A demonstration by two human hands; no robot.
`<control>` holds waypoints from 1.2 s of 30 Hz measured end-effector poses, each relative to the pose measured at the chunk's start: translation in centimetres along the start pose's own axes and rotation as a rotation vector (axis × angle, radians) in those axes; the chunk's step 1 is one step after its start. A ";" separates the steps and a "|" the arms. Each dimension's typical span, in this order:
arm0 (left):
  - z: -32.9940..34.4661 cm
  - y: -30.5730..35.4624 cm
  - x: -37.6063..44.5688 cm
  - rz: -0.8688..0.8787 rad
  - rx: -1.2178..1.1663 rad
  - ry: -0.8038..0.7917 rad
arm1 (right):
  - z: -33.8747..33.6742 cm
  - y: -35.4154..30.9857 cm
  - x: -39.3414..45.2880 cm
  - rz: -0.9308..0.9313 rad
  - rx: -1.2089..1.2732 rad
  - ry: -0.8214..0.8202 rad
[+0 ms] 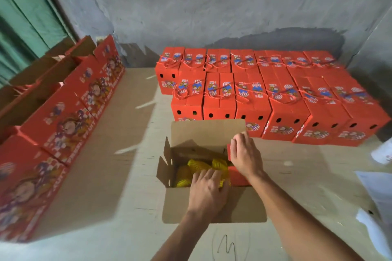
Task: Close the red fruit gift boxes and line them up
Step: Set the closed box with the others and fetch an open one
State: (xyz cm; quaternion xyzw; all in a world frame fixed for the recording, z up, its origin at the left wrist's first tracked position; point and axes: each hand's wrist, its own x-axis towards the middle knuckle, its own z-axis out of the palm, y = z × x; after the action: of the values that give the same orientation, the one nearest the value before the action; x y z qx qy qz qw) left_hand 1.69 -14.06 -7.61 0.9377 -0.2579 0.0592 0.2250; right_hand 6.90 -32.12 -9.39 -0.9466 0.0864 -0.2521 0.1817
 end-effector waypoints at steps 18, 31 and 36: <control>-6.2 -8.8 4.6 -0.366 -0.757 -0.057 | -0.6 -0.5 -0.6 0.092 0.118 0.014; -1.3 -10.5 3.6 -0.092 -0.286 -0.050 | -0.6 -0.3 -2.2 0.342 0.297 0.106; -1.9 -10.3 3.5 -0.055 -0.309 -0.007 | -0.8 0.1 -3.0 0.369 0.330 -0.008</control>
State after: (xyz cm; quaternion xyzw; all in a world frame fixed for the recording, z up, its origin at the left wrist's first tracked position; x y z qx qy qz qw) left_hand 9.97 -6.87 -9.17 0.8988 -0.2391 0.0095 0.3674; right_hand 3.93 -31.74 -10.12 -0.8733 0.2149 -0.2217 0.3770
